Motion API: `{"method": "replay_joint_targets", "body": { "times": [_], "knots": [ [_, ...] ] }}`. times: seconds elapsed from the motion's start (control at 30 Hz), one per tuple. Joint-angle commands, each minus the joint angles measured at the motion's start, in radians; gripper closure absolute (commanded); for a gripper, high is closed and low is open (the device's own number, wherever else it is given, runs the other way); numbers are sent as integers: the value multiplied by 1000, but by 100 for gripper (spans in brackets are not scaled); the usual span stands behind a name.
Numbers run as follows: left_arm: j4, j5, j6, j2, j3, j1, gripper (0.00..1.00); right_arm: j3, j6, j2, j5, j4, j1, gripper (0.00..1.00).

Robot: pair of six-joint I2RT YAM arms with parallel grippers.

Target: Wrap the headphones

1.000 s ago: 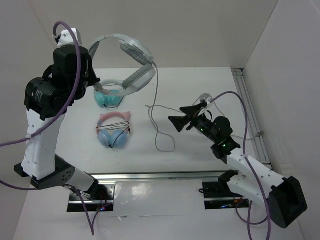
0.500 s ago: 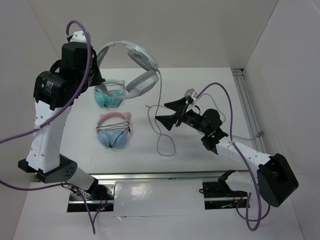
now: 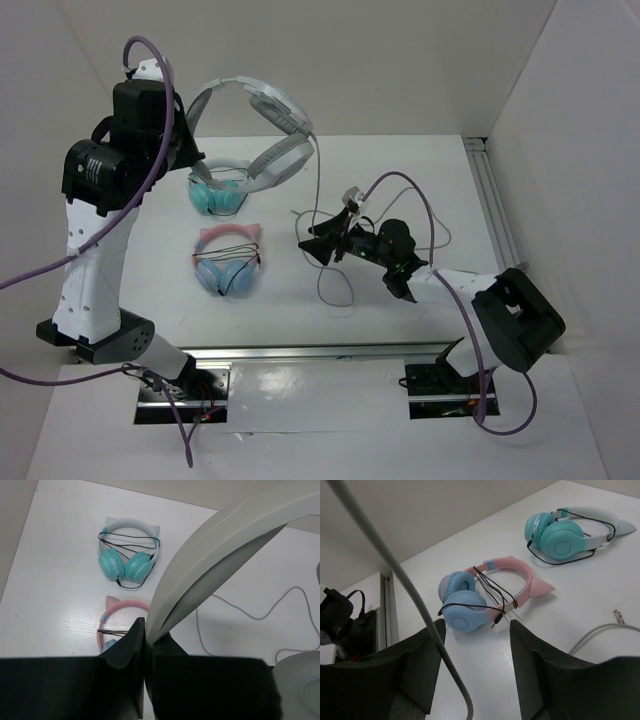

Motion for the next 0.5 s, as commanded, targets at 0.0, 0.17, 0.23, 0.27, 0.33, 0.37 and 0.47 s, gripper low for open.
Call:
{"method": "replay_joint_targets", "body": {
  "times": [0.0, 0.17, 0.23, 0.27, 0.33, 0.37, 0.47],
  "knots": [
    [133, 19, -70, -27, 6, 28, 100, -41, 7, 13, 15, 112, 7, 40],
    [153, 39, -81, -36, -23, 60, 100, -61, 52, 76, 26, 137, 7, 78],
    [153, 39, -81, -36, -34, 71, 100, -71, 52, 88, 26, 137, 18, 78],
    [153, 48, -81, -36, -34, 82, 100, -71, 52, 88, 26, 137, 18, 78],
    [162, 48, -81, -45, -43, 93, 100, -71, 52, 88, 50, 116, 30, 78],
    [162, 48, -81, -45, -54, 102, 100, -71, 41, 76, 50, 105, 40, 73],
    [172, 48, -81, -45, -74, 111, 100, -80, 30, 54, 111, 56, 63, 75]
  ]
}}
